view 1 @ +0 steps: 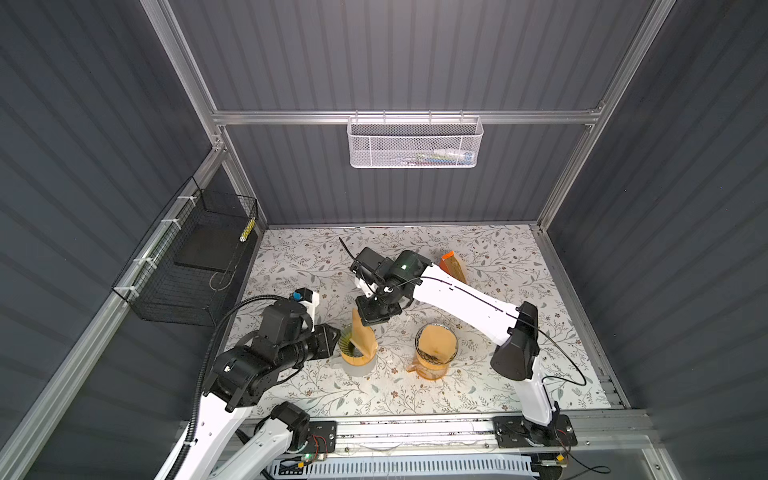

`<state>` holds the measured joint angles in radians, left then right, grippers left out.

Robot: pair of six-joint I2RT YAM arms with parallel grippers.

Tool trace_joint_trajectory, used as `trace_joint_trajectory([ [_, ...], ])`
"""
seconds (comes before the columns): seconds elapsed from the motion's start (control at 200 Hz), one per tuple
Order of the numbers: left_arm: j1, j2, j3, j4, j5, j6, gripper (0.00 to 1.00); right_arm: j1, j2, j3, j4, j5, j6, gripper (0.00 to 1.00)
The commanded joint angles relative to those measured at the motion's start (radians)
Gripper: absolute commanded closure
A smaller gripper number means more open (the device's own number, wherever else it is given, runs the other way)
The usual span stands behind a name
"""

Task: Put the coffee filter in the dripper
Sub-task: 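Lower the filter into the green dripper while the left gripper moves beside it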

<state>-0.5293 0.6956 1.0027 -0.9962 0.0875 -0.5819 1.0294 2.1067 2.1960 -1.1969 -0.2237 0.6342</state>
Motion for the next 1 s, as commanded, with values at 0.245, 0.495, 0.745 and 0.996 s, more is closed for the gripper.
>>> trace_joint_trajectory([
  [0.245,-0.001,0.023,-0.017,0.043,0.086,0.073,0.76,0.004,-0.011,0.036,0.013,-0.035,0.043,0.86],
  [0.495,-0.001,0.079,-0.025,0.081,0.151,0.087,0.76,0.007,-0.050,0.008,0.013,-0.029,0.037,0.86],
  [0.745,-0.001,0.151,-0.044,0.138,0.189,0.077,0.81,0.007,-0.095,-0.081,0.071,-0.019,0.018,0.89],
  [0.996,-0.001,0.135,-0.024,0.153,0.141,0.064,0.83,0.007,-0.106,-0.121,0.102,-0.023,0.010,0.91],
])
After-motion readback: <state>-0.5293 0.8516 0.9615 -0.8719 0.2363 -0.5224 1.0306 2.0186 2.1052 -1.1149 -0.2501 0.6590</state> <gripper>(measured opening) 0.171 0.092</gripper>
